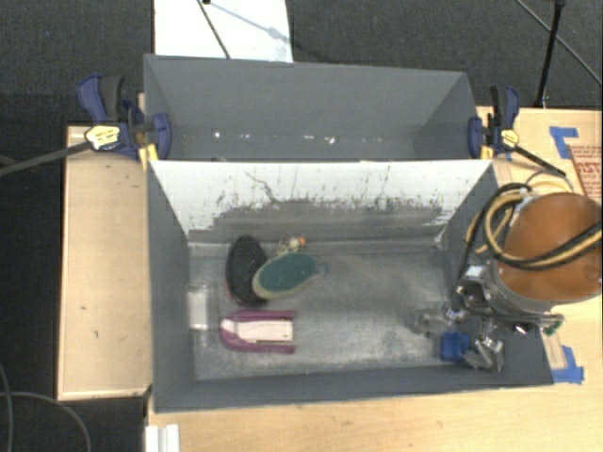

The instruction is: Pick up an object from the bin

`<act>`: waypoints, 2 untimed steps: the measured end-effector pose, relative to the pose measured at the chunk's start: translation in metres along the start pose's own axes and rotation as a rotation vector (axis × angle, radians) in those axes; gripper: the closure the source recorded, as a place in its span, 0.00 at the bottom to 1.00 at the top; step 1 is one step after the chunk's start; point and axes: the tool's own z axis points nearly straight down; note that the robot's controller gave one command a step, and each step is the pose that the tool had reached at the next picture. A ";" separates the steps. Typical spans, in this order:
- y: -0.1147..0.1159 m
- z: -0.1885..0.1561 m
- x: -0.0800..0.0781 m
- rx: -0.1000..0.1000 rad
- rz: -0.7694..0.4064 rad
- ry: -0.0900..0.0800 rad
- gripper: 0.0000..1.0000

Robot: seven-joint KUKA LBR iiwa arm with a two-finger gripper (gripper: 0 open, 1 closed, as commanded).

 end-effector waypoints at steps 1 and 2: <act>-0.007 -0.010 -0.027 0.012 -0.332 0.006 0.00; 0.021 0.000 -0.023 0.015 -0.684 0.003 0.00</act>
Offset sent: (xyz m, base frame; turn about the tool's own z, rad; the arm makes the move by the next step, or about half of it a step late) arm 0.0220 0.0098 0.0092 -0.3313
